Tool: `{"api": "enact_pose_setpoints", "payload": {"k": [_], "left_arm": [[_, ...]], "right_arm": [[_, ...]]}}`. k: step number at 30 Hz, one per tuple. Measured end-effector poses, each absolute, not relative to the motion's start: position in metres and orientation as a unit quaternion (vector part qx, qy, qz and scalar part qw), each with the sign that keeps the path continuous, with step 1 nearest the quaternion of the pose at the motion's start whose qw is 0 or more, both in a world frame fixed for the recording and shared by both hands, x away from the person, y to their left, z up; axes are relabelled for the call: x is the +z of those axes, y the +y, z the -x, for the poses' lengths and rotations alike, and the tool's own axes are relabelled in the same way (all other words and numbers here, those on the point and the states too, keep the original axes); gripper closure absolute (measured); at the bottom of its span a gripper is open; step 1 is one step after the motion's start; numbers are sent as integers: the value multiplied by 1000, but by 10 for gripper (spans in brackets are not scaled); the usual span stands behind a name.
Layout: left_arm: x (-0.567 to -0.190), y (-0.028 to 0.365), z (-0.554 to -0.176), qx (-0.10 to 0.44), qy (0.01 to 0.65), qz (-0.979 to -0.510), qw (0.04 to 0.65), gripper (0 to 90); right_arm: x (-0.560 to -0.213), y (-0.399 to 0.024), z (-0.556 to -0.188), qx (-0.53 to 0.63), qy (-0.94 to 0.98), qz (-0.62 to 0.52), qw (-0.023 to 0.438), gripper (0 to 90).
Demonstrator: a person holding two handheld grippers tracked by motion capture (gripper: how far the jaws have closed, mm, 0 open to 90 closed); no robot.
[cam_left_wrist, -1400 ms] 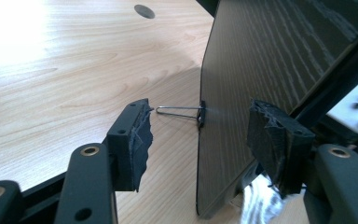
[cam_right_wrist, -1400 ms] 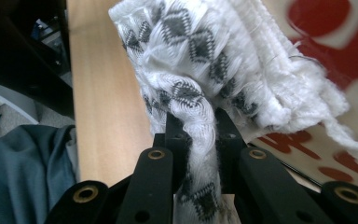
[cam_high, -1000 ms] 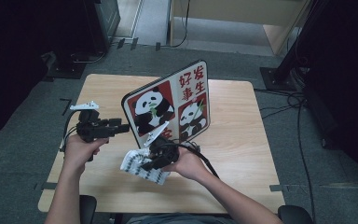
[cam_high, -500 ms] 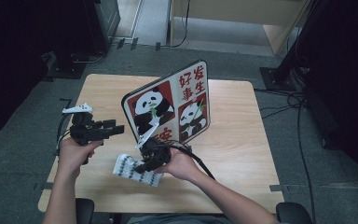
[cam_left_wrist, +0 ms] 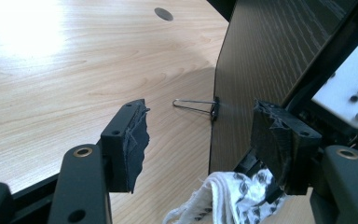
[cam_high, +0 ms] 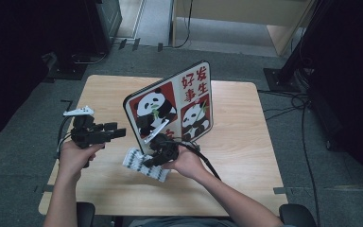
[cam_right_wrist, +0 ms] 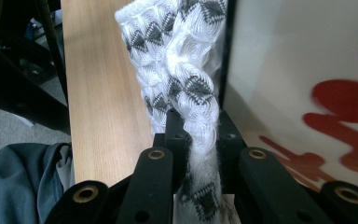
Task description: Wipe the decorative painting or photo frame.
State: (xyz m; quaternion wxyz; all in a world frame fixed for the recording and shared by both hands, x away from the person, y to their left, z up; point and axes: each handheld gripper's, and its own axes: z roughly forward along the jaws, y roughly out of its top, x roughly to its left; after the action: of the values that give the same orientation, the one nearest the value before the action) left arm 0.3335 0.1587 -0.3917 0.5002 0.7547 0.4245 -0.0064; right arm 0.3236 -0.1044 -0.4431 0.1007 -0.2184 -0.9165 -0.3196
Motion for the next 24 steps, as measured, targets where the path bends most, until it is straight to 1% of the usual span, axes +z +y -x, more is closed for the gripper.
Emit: {"api": "enact_pose_setpoints", "payload": {"k": [24], "left_arm": [[-391, 162, -330, -6, 421, -757, 500, 366]], "right_arm": [[-413, -109, -330, -328, -915, 219, 81, 814]]}}
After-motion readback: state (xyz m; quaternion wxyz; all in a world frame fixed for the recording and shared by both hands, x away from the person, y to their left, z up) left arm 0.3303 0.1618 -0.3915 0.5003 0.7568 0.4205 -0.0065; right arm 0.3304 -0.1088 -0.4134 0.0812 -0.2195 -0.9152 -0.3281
